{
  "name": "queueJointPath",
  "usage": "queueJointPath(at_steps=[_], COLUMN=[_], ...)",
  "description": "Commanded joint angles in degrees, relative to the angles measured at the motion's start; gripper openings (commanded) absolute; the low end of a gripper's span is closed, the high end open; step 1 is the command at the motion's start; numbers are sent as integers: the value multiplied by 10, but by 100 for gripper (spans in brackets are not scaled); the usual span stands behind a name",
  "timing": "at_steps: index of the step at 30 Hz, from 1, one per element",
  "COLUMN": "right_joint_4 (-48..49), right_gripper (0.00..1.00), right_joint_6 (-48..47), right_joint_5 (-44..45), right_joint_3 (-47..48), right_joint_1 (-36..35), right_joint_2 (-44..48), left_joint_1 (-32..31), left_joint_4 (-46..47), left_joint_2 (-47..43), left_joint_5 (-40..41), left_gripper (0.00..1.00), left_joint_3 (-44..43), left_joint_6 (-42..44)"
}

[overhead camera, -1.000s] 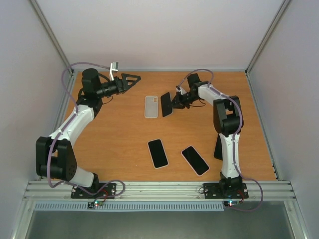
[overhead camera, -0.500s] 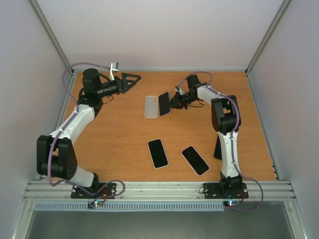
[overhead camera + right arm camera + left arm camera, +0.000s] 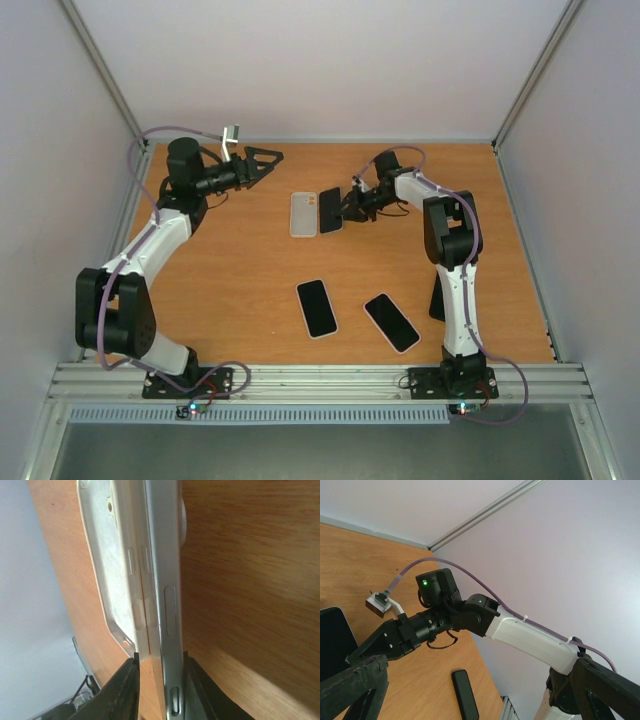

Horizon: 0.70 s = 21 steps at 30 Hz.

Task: Take the phone out of the phone case
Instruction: Place the phone at the center of the board.

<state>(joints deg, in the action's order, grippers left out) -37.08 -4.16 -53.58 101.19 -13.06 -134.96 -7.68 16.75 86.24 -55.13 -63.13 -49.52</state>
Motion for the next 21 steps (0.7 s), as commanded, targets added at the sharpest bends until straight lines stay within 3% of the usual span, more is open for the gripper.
queueJointPath(at_steps=[1,9,16,21], right_joint_4=[-25,-63,-74,-87], right_gripper=[26,39,45,55], right_joint_6=[-19,-55,-67,-70], right_joint_5=[5,65,76,83], right_joint_3=[3,21,32,38], right_joint_1=[2,-8,-15,-16], right_joint_2=[2,7,5,11], left_joint_1=[3,3,3,3], left_joint_4=[37,38,38,14], left_joint_2=[5,2,2,-2], left_joint_5=[-4,-3,-2,1], left_gripper=[99,99,99,99], left_joint_3=[-11,-5,-3,-6], left_joint_6=[-1,-3,-3,8])
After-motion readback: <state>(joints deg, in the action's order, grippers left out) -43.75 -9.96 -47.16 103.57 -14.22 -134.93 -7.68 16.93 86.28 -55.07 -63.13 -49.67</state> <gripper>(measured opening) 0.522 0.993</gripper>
